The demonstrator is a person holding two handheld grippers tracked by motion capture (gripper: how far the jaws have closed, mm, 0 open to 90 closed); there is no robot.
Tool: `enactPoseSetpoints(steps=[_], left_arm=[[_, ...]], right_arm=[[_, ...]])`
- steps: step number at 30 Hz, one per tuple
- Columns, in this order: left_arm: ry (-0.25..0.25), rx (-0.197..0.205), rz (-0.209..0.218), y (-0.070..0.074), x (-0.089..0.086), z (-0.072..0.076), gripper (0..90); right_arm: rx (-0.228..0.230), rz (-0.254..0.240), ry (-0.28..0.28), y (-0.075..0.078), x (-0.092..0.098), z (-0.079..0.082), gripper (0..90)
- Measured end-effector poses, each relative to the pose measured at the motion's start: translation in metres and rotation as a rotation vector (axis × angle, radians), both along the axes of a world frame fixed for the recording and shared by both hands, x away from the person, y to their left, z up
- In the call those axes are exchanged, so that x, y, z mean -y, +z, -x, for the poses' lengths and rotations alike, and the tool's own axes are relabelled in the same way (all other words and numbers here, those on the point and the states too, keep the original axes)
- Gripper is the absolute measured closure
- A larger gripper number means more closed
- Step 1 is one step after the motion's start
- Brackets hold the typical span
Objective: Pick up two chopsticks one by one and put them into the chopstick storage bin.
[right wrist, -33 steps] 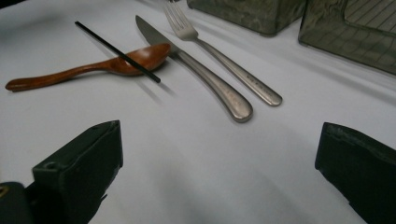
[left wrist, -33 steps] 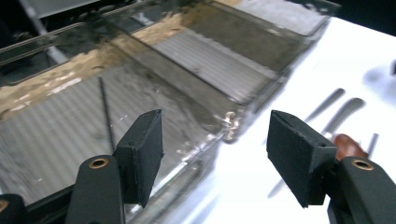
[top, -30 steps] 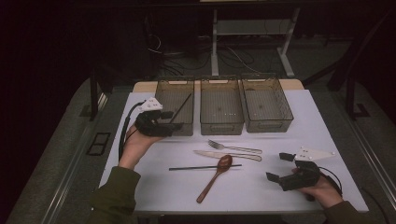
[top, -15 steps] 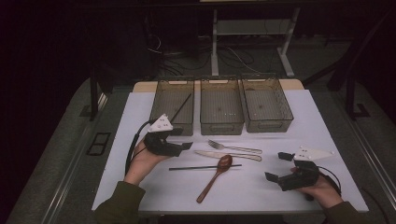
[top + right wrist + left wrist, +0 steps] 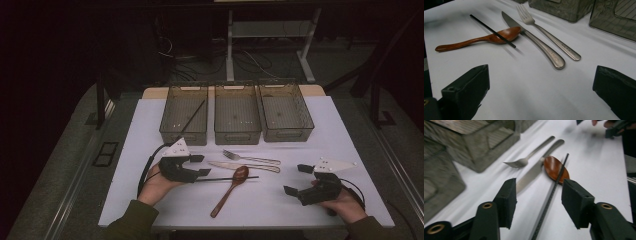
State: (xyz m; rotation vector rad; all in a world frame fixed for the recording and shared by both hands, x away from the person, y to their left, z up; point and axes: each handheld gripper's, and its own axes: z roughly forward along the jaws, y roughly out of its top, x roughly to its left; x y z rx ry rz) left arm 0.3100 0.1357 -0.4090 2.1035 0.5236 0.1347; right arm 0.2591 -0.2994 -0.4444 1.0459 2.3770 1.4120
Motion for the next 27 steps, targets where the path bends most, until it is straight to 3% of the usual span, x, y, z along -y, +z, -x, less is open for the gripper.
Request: enactPoseSetpoints(steps=[10,15,27], left_arm=[[-0.099,-0.034,-0.073,-0.019,0.013,-0.004,63.3],[-0.134,-0.042,-0.099,-0.025,0.018,-0.005,66.6],[-0.182,-0.019,-0.139,-0.036,0.027,-0.009,70.6]], right_arm=[[-0.001,0.002,-0.001,0.000,0.001,0.000,0.4],[-0.001,0.005,-0.001,-0.001,0.002,0.000,0.4],[-0.003,0.011,-0.001,-0.001,0.001,0.000,0.4]])
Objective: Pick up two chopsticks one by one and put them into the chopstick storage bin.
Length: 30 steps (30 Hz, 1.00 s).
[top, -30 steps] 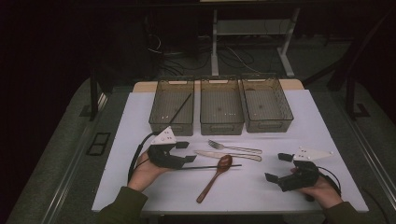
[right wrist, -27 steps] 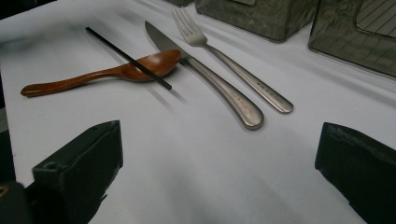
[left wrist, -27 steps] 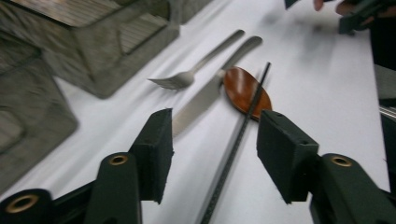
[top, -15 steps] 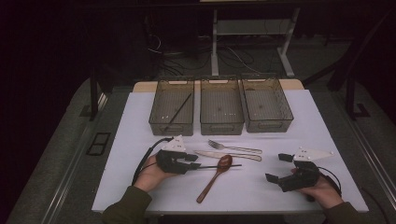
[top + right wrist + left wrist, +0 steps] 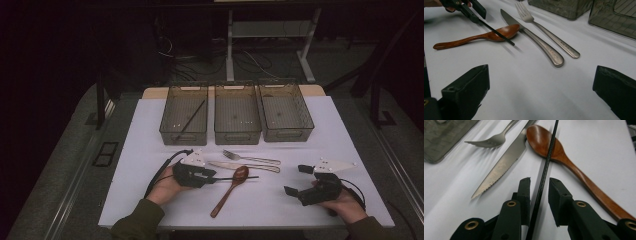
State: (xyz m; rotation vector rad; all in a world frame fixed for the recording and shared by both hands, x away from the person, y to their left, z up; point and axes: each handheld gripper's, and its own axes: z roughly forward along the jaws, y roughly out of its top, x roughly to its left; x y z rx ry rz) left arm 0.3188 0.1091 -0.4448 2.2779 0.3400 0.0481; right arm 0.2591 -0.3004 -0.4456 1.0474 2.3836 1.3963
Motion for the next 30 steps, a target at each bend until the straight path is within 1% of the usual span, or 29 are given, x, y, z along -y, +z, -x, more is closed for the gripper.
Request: enactPoseSetpoints(steps=[3,5,8,9,11,16,25,30], left_arm=[[-0.005,0.001,-0.007,-0.0017,0.0002,-0.0011,72.2],[-0.006,-0.003,-0.002,-0.0032,0.0007,-0.0011,73.1],[-0.018,-0.001,-0.020,-0.0046,0.0013,-0.0016,74.4],[-0.017,-0.007,-0.021,-0.0055,0.0017,-0.0014,74.9],[-0.025,-0.004,-0.023,-0.0064,0.0025,-0.0014,76.7],[-0.023,-0.001,-0.023,-0.0065,0.0026,-0.0013,79.5],[-0.036,0.003,-0.028,-0.0058,0.0038,-0.0003,83.2],[-0.032,-0.007,-0.029,-0.0047,0.0033,0.0000,84.6]], right_arm=[[0.000,0.002,0.001,-0.0001,-0.0002,0.0002,0.4],[0.001,0.002,0.004,-0.0002,-0.0002,0.0003,0.4],[0.001,0.003,0.005,-0.0002,-0.0003,0.0003,0.4],[0.002,0.003,0.005,-0.0002,-0.0002,0.0003,0.4],[0.003,0.003,0.004,-0.0001,0.0000,0.0004,0.4],[0.002,0.005,0.007,0.0000,0.0001,0.0007,0.4],[0.004,0.005,0.008,0.0001,0.0003,0.0010,0.4],[0.003,0.005,0.009,0.0002,0.0002,0.0014,0.4]])
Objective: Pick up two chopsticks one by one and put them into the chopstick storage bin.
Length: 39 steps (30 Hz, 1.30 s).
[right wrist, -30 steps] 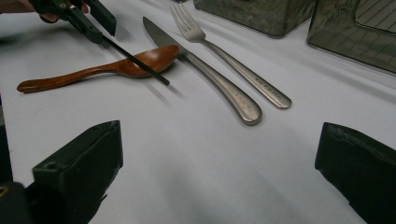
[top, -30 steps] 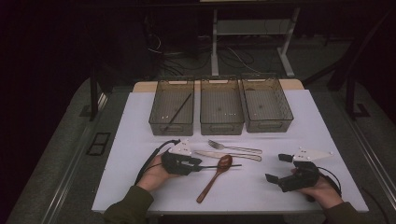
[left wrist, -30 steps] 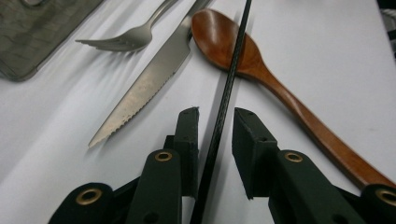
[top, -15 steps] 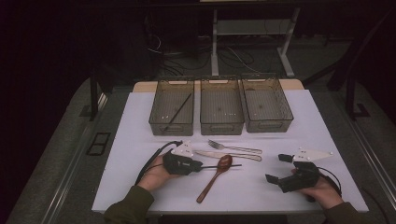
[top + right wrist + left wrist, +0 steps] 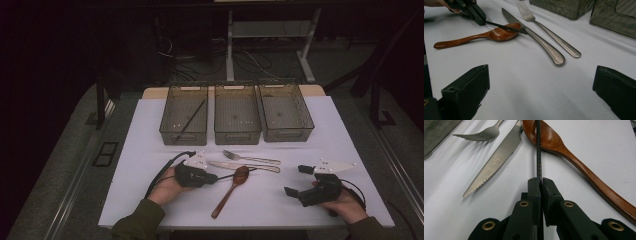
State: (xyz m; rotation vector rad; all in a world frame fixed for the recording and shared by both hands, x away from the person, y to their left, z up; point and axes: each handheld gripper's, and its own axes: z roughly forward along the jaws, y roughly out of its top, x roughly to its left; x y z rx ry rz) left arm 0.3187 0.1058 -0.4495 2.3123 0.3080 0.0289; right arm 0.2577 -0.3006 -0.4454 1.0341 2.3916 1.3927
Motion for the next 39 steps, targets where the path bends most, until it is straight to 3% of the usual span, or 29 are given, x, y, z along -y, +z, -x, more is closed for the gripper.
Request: enactPoseSetpoints(steps=[10,27,39], left_arm=[[0.021,-0.011,0.036,0.008,-0.002,0.002,85.1],[0.138,-0.077,0.075,0.026,-0.002,0.006,85.3],[0.209,-0.058,0.098,0.048,-0.009,0.010,85.3]], right_arm=[[0.007,0.002,0.006,0.000,0.000,0.001,0.4],[0.010,0.007,0.012,0.000,-0.001,0.002,0.4],[0.013,0.006,0.014,0.000,-0.001,0.002,0.4]])
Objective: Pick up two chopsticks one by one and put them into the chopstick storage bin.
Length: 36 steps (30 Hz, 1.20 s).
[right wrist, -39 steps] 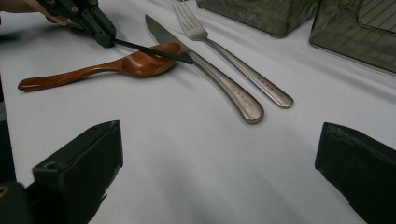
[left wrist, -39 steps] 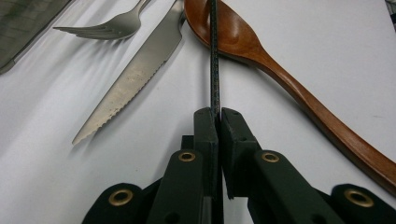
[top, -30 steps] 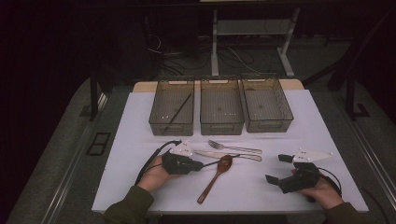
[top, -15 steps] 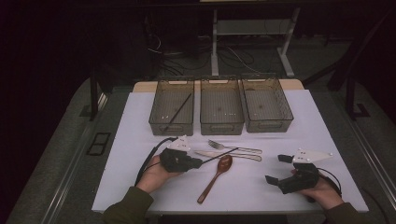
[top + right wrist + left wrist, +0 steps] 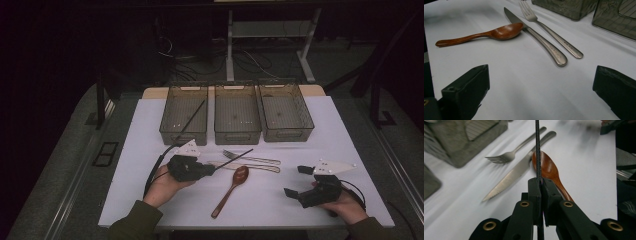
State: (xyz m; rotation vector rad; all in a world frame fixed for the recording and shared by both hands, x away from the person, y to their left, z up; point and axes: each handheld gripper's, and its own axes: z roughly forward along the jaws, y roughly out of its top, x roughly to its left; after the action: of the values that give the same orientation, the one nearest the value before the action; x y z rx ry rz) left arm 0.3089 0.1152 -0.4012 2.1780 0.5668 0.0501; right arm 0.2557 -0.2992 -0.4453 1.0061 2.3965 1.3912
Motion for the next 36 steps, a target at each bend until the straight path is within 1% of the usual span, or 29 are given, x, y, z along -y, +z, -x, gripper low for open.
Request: enactPoseSetpoints(steps=[4,7,13,15,16,19,23,29,36], left_arm=[[0.029,0.005,-0.002,0.007,-0.004,-0.001,85.2],[0.056,-0.003,0.001,0.012,-0.008,-0.003,85.3],[0.115,-0.001,0.007,0.022,-0.016,-0.011,85.3],[0.130,0.001,0.016,0.025,-0.019,-0.016,85.3],[0.140,0.002,0.012,0.027,-0.020,-0.017,85.3],[0.157,-0.006,0.021,0.031,-0.023,-0.025,85.3],[0.179,-0.007,0.016,0.037,-0.026,-0.035,85.3],[0.218,0.004,0.007,0.048,-0.030,-0.052,85.4],[0.264,0.020,-0.019,0.062,-0.036,-0.071,85.4]], right_arm=[[0.002,0.001,0.001,0.000,0.000,0.000,0.4],[0.001,0.001,0.001,0.000,0.000,0.000,0.4],[-0.001,0.000,-0.003,0.000,0.000,-0.001,0.4],[-0.001,-0.001,-0.006,0.000,0.001,-0.001,0.4],[-0.002,0.000,-0.007,0.000,0.001,-0.001,0.4],[-0.004,0.001,-0.011,0.000,0.001,-0.001,0.4],[-0.005,-0.001,-0.017,0.000,0.002,-0.001,0.4],[-0.008,-0.004,-0.021,0.000,0.003,-0.001,0.4],[-0.005,-0.005,-0.024,0.000,0.003,-0.001,0.4]])
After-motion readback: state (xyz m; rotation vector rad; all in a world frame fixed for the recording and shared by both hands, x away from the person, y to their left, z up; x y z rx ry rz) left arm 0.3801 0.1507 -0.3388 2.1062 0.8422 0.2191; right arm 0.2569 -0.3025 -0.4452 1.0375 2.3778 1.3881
